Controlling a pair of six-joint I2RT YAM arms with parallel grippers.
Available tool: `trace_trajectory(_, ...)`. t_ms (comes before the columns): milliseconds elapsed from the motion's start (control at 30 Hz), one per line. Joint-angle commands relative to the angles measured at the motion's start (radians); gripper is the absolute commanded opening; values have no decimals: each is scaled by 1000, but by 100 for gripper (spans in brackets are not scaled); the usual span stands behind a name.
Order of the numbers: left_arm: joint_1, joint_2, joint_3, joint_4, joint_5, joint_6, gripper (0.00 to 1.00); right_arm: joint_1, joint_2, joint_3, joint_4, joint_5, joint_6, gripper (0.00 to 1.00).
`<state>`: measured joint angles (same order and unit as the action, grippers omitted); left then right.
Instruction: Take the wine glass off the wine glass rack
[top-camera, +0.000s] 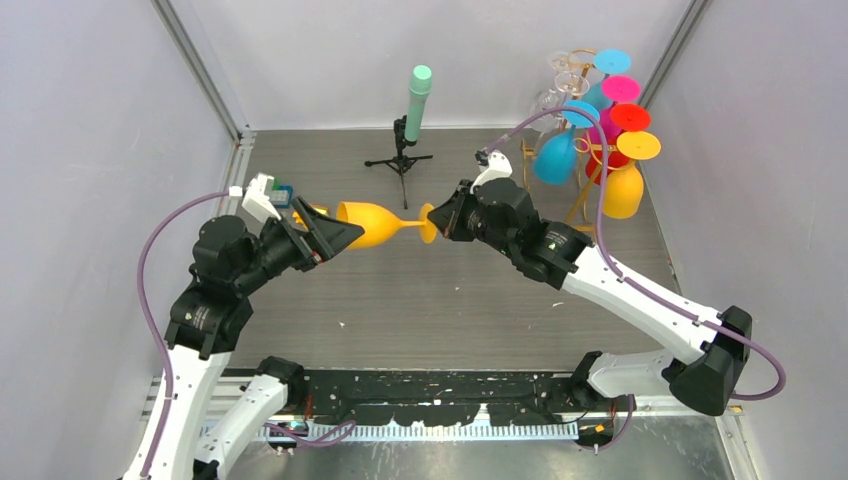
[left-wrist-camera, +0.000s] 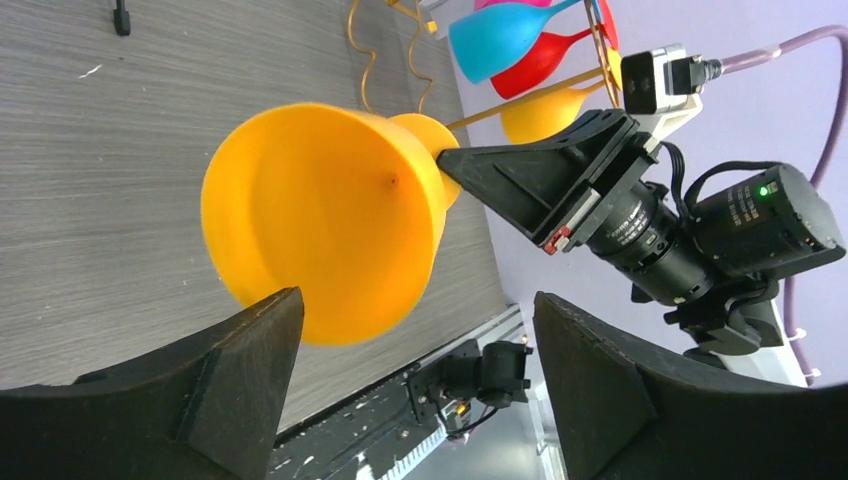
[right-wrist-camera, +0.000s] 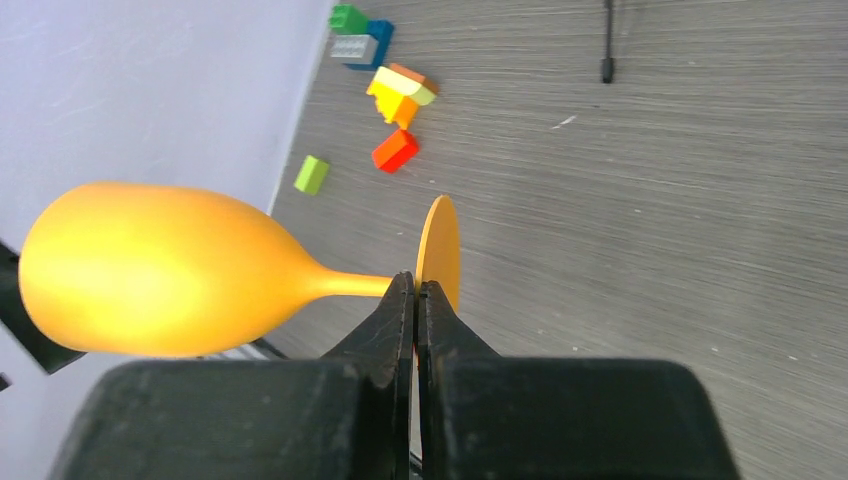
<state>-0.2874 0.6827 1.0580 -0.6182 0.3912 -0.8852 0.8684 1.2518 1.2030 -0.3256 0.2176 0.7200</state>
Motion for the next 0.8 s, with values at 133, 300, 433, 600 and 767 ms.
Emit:
trace_trajectory(133,4,82,96,42,15,-41,64,6,-37,-22,163,-120,49,0)
trace_trajectory(300,4,114,99,26,29,-47,36,11,-35,-46,163,-99,40,0)
trace_trajectory(433,4,120,90,24,29,-39,0,11,-19,-50,142,-71,18,0)
trace_trajectory(600,4,141,103,5,8,23,0,11,21,-7,67,-59,-23,55)
trace_trajectory(767,3,229,177,-103,-29,197,0,11,-36,28,-66,17,-90,73)
